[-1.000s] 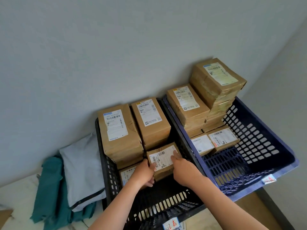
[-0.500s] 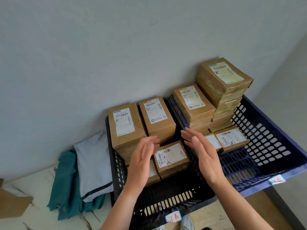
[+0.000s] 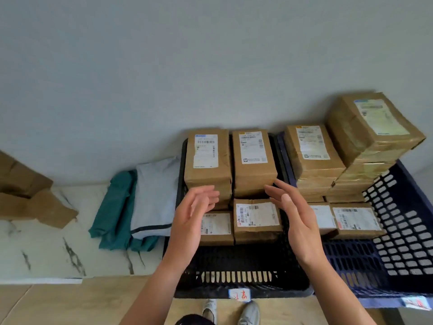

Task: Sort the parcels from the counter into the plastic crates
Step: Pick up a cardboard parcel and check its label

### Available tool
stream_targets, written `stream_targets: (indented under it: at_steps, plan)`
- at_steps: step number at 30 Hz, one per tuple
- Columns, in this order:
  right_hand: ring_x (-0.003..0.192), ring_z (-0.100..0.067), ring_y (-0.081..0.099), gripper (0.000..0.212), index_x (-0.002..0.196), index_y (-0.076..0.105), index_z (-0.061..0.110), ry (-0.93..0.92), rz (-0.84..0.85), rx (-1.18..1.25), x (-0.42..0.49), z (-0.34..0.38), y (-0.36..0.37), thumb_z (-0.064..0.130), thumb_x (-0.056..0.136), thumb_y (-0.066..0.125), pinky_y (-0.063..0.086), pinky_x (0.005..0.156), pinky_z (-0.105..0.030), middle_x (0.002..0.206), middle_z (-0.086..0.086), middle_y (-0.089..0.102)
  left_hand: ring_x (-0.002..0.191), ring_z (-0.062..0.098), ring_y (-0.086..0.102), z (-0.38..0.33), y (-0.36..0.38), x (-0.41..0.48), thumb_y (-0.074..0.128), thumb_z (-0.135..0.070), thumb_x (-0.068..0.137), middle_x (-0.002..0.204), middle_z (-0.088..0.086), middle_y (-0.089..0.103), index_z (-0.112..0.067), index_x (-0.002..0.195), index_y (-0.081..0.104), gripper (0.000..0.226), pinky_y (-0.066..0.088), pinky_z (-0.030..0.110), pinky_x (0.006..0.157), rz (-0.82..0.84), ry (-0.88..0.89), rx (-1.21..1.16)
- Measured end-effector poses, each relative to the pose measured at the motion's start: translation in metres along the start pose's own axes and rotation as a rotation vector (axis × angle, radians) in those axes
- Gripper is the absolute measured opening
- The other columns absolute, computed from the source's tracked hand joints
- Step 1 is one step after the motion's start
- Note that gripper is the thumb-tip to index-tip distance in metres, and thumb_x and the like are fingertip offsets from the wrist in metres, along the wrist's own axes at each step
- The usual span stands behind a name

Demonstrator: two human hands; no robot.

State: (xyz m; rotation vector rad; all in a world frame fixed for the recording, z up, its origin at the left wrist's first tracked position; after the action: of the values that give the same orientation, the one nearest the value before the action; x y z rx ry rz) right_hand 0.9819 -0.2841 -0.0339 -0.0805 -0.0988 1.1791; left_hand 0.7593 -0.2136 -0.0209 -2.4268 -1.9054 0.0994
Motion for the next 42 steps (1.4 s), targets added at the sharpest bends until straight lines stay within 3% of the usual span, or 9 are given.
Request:
stream_targets:
  at_steps: [4, 12, 26, 29, 35, 39, 42]
  plan:
    - [0.128, -0.012, 0.064, 0.044, 0.144, 0.059, 0.027, -0.032, 0.093, -0.001, 0.004, 0.009, 0.028, 0.042, 0.106, 0.042, 0.045, 0.115, -0.051, 0.131, 0.006, 0.072, 0.118, 0.022, 0.070, -0.003, -0.040, -0.017, 0.046, -0.018, 0.113, 0.117, 0.005, 0.075, -0.013, 0.125, 0.067, 0.025, 0.053, 0.045, 0.109, -0.124, -0.017, -0.024]
    - [0.125, -0.014, 0.066, 0.044, 0.143, 0.061, 0.026, -0.119, 0.236, -0.042, 0.002, 0.042, 0.123, 0.041, 0.106, 0.043, 0.048, 0.112, -0.051, 0.127, 0.002, 0.074, 0.115, 0.020, 0.071, -0.006, -0.144, -0.046, 0.046, -0.018, 0.112, 0.115, 0.002, 0.077, -0.015, 0.124, 0.068, 0.025, 0.053, 0.043, 0.109, -0.370, 0.017, -0.080]
    - [0.127, -0.013, 0.064, 0.036, 0.137, 0.064, 0.030, -0.184, 0.436, -0.042, -0.053, 0.098, 0.428, 0.042, 0.109, 0.045, 0.043, 0.117, -0.050, 0.127, 0.006, 0.074, 0.114, 0.022, 0.071, 0.027, -0.441, -0.113, 0.043, -0.018, 0.113, 0.116, 0.004, 0.076, -0.017, 0.123, 0.068, 0.026, 0.054, 0.045, 0.106, -0.643, 0.021, -0.175]
    - [0.130, -0.015, 0.063, 0.031, 0.133, 0.066, 0.040, -0.194, 0.503, -0.053, -0.066, 0.105, 0.482, 0.039, 0.110, 0.044, 0.043, 0.116, -0.053, 0.131, 0.004, 0.072, 0.113, 0.021, 0.072, 0.036, -0.480, -0.128, 0.044, -0.017, 0.112, 0.115, 0.002, 0.076, -0.018, 0.122, 0.068, 0.026, 0.054, 0.043, 0.105, -0.682, 0.004, -0.185]
    - [0.128, -0.009, 0.063, 0.034, 0.136, 0.063, 0.039, -0.157, 0.594, -0.084, -0.070, 0.112, 0.566, 0.041, 0.108, 0.043, 0.042, 0.117, -0.051, 0.126, 0.014, 0.074, 0.111, 0.017, 0.071, 0.055, -0.536, -0.130, 0.046, -0.016, 0.111, 0.112, -0.002, 0.076, -0.020, 0.121, 0.069, 0.025, 0.056, 0.038, 0.103, -0.731, -0.044, -0.198]
    - [0.127, -0.008, 0.063, 0.032, 0.138, 0.062, 0.034, -0.118, 0.614, -0.089, -0.051, 0.098, 0.617, 0.030, 0.113, 0.044, 0.043, 0.117, -0.049, 0.124, 0.014, 0.074, 0.111, 0.013, 0.071, 0.075, -0.572, -0.104, 0.047, -0.018, 0.111, 0.111, -0.008, 0.076, -0.021, 0.122, 0.067, 0.023, 0.055, 0.036, 0.103, -0.722, -0.095, -0.182]
    - [0.126, -0.005, 0.063, 0.031, 0.138, 0.062, 0.035, -0.087, 0.626, -0.100, -0.029, 0.082, 0.656, 0.036, 0.111, 0.047, 0.046, 0.115, -0.044, 0.123, 0.015, 0.075, 0.115, 0.009, 0.068, 0.095, -0.602, -0.071, 0.048, -0.022, 0.111, 0.115, -0.013, 0.074, -0.026, 0.124, 0.066, 0.022, 0.054, 0.035, 0.105, -0.698, -0.152, -0.129]
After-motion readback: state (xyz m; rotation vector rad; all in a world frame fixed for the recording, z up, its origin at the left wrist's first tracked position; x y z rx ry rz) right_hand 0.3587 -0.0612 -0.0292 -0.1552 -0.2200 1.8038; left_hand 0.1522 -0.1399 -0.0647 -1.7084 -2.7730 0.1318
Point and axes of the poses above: each hand's wrist, its own x-axis towards the middle knuckle, its own y-axis out of the palm, z = x × y, the point moved 2 cm from there along x, towards the middle knuckle
